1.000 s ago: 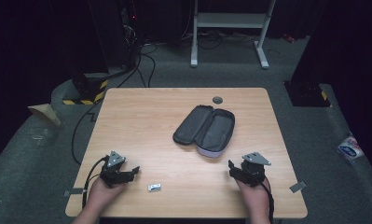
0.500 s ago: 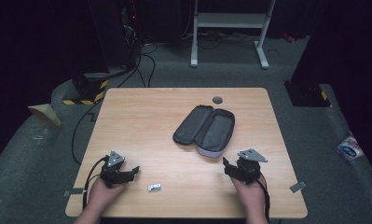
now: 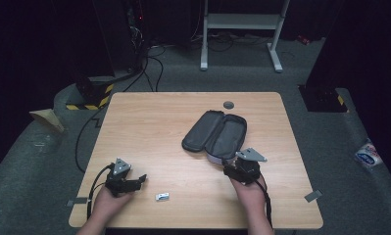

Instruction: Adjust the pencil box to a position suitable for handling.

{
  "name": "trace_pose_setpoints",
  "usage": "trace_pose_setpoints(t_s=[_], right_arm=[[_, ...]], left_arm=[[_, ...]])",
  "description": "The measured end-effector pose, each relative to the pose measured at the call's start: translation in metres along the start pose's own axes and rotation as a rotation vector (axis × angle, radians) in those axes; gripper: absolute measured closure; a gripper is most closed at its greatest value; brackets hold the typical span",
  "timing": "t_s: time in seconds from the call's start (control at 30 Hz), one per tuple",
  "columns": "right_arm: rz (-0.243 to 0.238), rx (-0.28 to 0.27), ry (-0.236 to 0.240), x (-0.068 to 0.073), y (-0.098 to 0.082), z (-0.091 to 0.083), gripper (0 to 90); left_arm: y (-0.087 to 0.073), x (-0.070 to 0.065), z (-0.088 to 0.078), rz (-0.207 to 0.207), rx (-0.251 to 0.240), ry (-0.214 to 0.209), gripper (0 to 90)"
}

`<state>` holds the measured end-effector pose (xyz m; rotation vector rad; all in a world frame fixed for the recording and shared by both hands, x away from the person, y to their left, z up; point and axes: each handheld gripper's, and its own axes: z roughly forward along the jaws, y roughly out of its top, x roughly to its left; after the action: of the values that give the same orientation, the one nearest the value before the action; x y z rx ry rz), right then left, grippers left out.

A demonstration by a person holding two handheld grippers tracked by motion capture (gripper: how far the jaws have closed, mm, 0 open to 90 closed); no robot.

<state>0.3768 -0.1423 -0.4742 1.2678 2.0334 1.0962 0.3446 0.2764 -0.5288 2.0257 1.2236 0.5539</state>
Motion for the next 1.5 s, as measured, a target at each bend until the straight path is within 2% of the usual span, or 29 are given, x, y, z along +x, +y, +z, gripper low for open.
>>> trace_pose_setpoints(t_s=[0.13, 0.23, 0.33, 0.53, 0.6, 0.8, 0.83, 0.93, 1.1, 1.13, 1.17, 1.2, 1.23, 1.27, 1.33, 1.37, 1.4, 1.43, 1.5], right_arm=[[-0.016, -0.009, 0.029, 0.004, 0.007, 0.008, 39.9], [-0.033, 0.002, 0.024, 0.006, 0.005, 0.010, 41.0], [-0.013, 0.023, 0.063, 0.005, 0.000, 0.016, 45.5], [-0.036, 0.032, 0.040, 0.005, -0.003, 0.021, 50.9], [-0.012, 0.049, 0.047, 0.004, -0.007, 0.023, 55.9], [-0.015, 0.040, 0.078, 0.008, -0.015, 0.020, 71.2], [-0.015, 0.040, 0.078, 0.008, -0.015, 0.020, 71.2], [-0.024, 0.042, 0.096, 0.019, -0.019, 0.016, 76.5], [-0.033, 0.030, 0.122, 0.032, -0.020, 0.014, 79.0], [-0.036, 0.022, 0.137, 0.041, -0.019, 0.013, 79.3], [-0.036, 0.022, 0.137, 0.041, -0.019, 0.013, 79.3], [-0.042, 0.020, 0.158, 0.050, -0.019, 0.013, 79.3], [-0.042, 0.020, 0.158, 0.050, -0.019, 0.013, 79.3], [-0.056, 0.019, 0.181, 0.062, -0.019, 0.014, 79.0], [-0.065, 0.019, 0.189, 0.067, -0.019, 0.015, 78.6], [-0.077, 0.019, 0.194, 0.073, -0.019, 0.016, 77.3], [-0.085, 0.020, 0.209, 0.083, -0.019, 0.017, 71.6], [-0.085, 0.020, 0.209, 0.083, -0.019, 0.017, 71.6], [-0.092, 0.017, 0.214, 0.088, -0.017, 0.017, 65.9]], left_arm=[[0.000, 0.000, 0.000, 0.000, 0.001, 0.000, 23.0], [0.000, 0.000, 0.000, 0.001, 0.004, 0.000, 23.0], [0.000, 0.000, 0.000, -0.002, -0.001, 0.001, 23.0], [-0.001, 0.000, -0.001, 0.000, -0.001, 0.005, 23.1], [-0.001, 0.000, -0.001, 0.000, 0.000, 0.006, 23.2], [-0.001, 0.000, -0.001, 0.000, 0.000, 0.006, 23.2], [-0.001, 0.000, -0.001, 0.000, -0.001, 0.006, 23.2], [-0.001, 0.000, -0.001, 0.000, 0.000, 0.006, 23.2], [-0.001, 0.000, -0.001, 0.000, 0.000, 0.006, 23.2], [-0.001, 0.000, -0.001, -0.001, 0.000, 0.006, 23.2], [-0.001, 0.000, -0.001, -0.001, 0.000, 0.006, 23.2], [-0.001, 0.000, -0.001, -0.001, -0.001, 0.005, 23.2], [-0.001, 0.000, -0.001, -0.001, -0.001, 0.005, 23.2], [-0.001, 0.000, -0.001, 0.000, -0.003, 0.005, 23.2], [-0.001, 0.000, -0.001, 0.000, -0.003, 0.004, 23.2], [-0.001, 0.000, -0.001, 0.000, -0.003, 0.004, 23.2], [-0.001, 0.000, -0.001, 0.000, -0.003, 0.004, 23.2], [-0.001, 0.000, -0.001, 0.000, -0.003, 0.004, 23.2], [-0.001, 0.000, -0.001, 0.000, -0.002, 0.003, 23.2]])
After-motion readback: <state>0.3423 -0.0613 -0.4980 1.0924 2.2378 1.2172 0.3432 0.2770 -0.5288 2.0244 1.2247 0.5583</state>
